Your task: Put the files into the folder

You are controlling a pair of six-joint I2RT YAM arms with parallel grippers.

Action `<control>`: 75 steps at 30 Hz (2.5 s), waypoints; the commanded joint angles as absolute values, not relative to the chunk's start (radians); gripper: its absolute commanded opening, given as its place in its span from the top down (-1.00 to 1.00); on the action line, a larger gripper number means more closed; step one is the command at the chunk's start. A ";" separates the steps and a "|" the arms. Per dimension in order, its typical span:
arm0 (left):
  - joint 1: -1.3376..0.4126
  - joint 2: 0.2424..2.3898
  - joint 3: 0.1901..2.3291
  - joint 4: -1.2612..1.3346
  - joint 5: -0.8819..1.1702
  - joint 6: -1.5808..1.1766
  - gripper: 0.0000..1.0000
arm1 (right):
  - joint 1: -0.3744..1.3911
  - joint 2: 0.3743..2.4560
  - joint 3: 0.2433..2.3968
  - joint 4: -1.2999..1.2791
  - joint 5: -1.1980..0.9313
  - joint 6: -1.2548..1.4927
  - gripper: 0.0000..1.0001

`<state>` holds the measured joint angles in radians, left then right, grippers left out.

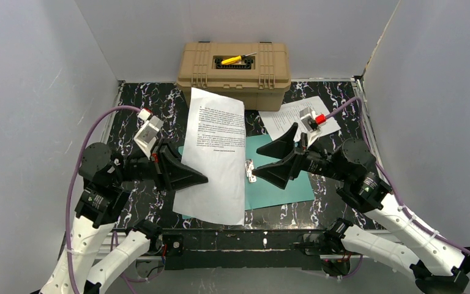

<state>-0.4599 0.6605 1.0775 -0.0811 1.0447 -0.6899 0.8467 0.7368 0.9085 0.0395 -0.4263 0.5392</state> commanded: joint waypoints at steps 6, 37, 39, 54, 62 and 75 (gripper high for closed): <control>-0.456 0.646 1.115 0.065 1.155 -0.788 1.00 | 0.852 0.757 0.891 0.297 -0.523 0.645 -0.97; -0.456 0.648 1.171 -0.130 0.904 -0.670 1.00 | 0.876 0.802 0.741 0.913 -0.611 1.007 -0.49; -0.456 0.646 1.171 -0.161 0.865 -0.651 1.00 | 0.875 0.796 0.743 0.891 -0.615 0.999 -0.36; -0.456 0.634 1.157 -0.190 0.753 -0.637 1.00 | 0.887 0.804 0.811 0.575 -0.561 0.856 0.97; -0.456 0.619 1.162 -0.202 0.756 -0.632 1.00 | 0.892 0.778 0.832 0.436 -0.489 0.774 0.27; -0.456 0.601 1.169 -0.203 0.680 -0.644 1.00 | 0.935 0.809 0.795 0.510 -0.509 0.805 0.11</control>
